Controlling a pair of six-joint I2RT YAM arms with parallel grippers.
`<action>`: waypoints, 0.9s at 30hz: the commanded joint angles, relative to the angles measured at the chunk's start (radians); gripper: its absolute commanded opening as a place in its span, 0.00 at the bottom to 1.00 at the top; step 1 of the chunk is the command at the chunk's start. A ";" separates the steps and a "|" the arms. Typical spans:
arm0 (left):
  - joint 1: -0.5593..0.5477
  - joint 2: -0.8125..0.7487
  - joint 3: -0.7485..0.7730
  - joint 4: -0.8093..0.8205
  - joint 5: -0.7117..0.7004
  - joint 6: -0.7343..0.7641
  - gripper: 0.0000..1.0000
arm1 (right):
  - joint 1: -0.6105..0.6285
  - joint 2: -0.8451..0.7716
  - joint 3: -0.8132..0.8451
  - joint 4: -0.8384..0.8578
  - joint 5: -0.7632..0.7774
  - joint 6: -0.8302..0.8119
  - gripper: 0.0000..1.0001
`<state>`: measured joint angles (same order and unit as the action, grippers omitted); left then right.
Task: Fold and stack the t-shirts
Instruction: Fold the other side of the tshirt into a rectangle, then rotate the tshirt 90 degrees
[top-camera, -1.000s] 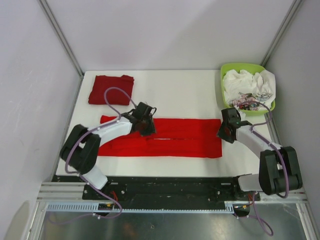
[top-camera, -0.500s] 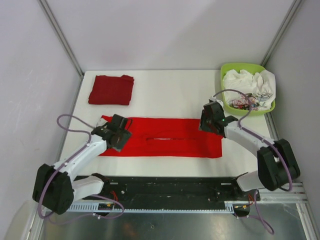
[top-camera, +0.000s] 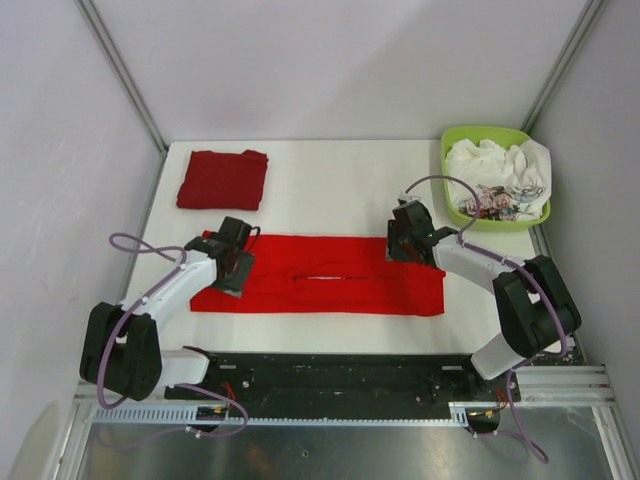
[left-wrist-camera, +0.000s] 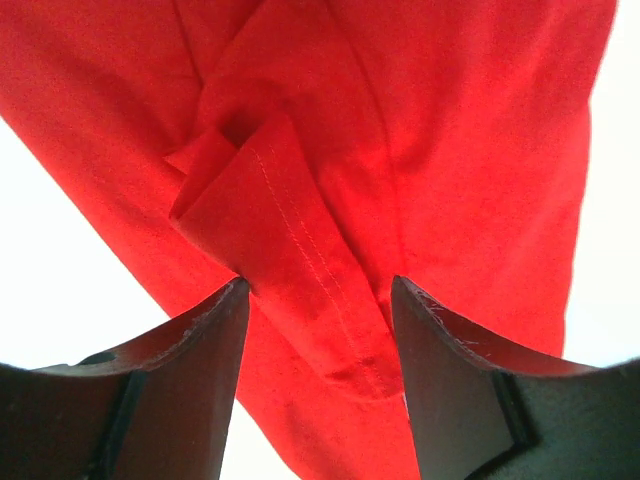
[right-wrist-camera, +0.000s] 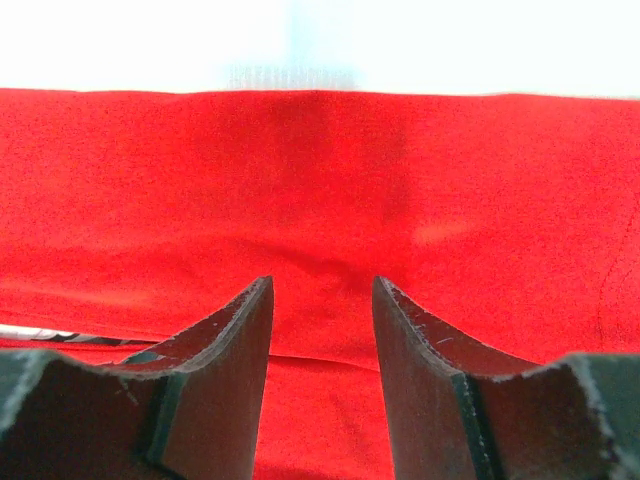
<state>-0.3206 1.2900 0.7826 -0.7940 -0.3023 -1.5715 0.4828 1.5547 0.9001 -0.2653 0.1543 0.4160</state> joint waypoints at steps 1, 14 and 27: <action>0.007 -0.047 0.046 -0.036 -0.022 -0.028 0.64 | 0.005 0.029 0.035 0.046 -0.003 -0.032 0.49; 0.040 -0.072 0.105 -0.061 -0.030 -0.004 0.65 | 0.015 0.064 0.041 0.032 0.007 -0.035 0.49; 0.050 0.234 0.161 -0.058 -0.038 -0.082 0.69 | 0.010 0.078 0.039 -0.007 0.047 0.020 0.49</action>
<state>-0.2768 1.4532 0.9024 -0.8394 -0.2951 -1.6081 0.4934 1.6119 0.9077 -0.2604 0.1642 0.3992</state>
